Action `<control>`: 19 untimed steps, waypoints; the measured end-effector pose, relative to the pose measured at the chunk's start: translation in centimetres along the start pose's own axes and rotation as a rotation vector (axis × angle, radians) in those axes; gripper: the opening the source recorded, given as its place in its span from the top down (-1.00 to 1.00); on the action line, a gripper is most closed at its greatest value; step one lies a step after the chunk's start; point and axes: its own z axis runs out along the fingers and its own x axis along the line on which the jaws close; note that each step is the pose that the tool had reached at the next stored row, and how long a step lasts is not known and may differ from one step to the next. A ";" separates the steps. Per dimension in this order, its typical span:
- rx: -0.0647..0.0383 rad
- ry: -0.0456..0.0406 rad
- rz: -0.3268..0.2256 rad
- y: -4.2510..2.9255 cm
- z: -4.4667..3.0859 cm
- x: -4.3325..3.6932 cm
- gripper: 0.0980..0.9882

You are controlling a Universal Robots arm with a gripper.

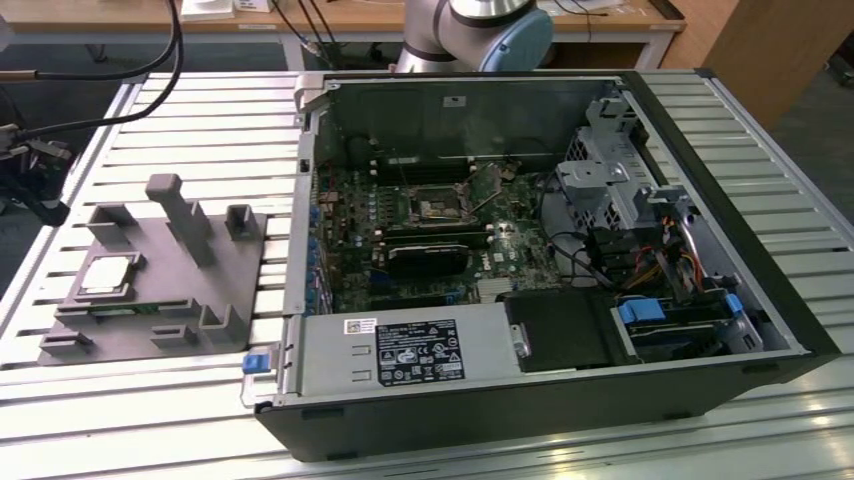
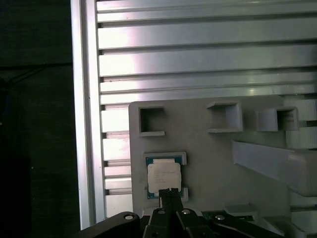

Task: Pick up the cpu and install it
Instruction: 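Pick up the cpu and move it towards the insertion slot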

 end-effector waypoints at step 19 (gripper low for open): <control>0.000 0.0001 0.000 -0.05 1.10 0.01 0.98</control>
